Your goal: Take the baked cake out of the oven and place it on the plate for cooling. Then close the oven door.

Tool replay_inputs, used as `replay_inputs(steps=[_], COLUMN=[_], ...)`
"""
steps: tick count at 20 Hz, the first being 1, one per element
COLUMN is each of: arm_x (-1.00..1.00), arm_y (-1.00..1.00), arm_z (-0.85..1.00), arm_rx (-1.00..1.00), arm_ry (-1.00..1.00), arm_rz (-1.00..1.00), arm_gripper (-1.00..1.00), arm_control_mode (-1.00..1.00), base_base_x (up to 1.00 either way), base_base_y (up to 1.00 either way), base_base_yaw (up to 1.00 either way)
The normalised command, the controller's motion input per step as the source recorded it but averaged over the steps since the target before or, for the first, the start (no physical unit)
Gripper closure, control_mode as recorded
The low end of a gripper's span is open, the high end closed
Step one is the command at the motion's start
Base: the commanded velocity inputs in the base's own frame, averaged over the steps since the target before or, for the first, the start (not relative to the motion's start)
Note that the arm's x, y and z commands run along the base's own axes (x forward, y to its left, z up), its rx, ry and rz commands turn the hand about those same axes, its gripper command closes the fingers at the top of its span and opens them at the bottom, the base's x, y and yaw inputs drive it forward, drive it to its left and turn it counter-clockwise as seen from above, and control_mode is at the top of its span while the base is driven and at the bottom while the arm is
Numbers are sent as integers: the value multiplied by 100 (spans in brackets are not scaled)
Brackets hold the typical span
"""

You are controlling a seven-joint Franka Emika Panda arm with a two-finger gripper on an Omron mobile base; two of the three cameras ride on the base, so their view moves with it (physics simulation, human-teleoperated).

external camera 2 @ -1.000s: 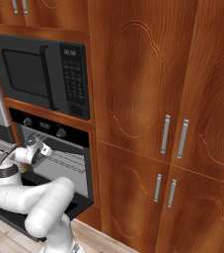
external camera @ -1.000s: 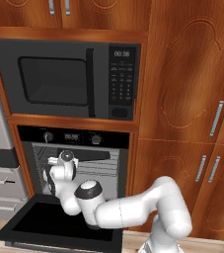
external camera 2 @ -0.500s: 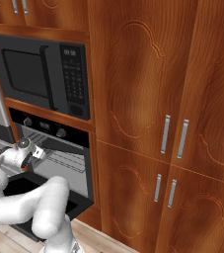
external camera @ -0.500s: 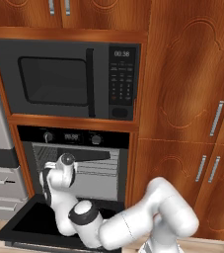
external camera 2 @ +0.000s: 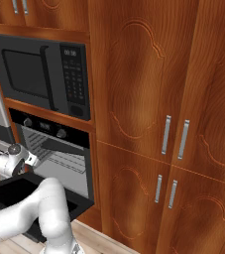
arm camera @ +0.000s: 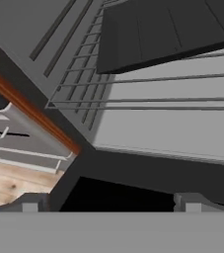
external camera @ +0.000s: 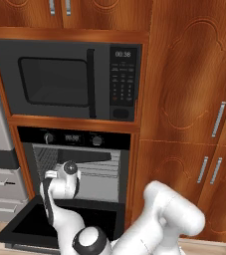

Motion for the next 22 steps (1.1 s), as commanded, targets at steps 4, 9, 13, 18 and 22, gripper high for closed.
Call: replay_inputs(steps=[4, 9, 13, 18, 22], arm_x=[-83, -76, -74, -82, -89], arm_y=[2, 19, 18, 17, 18], arm_z=[14, 10, 10, 4, -1], arm_rx=[0, 0, 1, 1, 0], arm_ry=[0, 11, 19, 15, 4], arm_rz=[0, 0, 0, 0, 0], arm_gripper=[-100, -100, -100, -100, -100], arm_control_mode=[-100, -100, -100, -100, -100], base_base_x=[0, 0, 0, 0, 0], base_base_y=[0, 0, 0, 0, 0], base_base_yaw=[0, 0, 0, 0, 0])
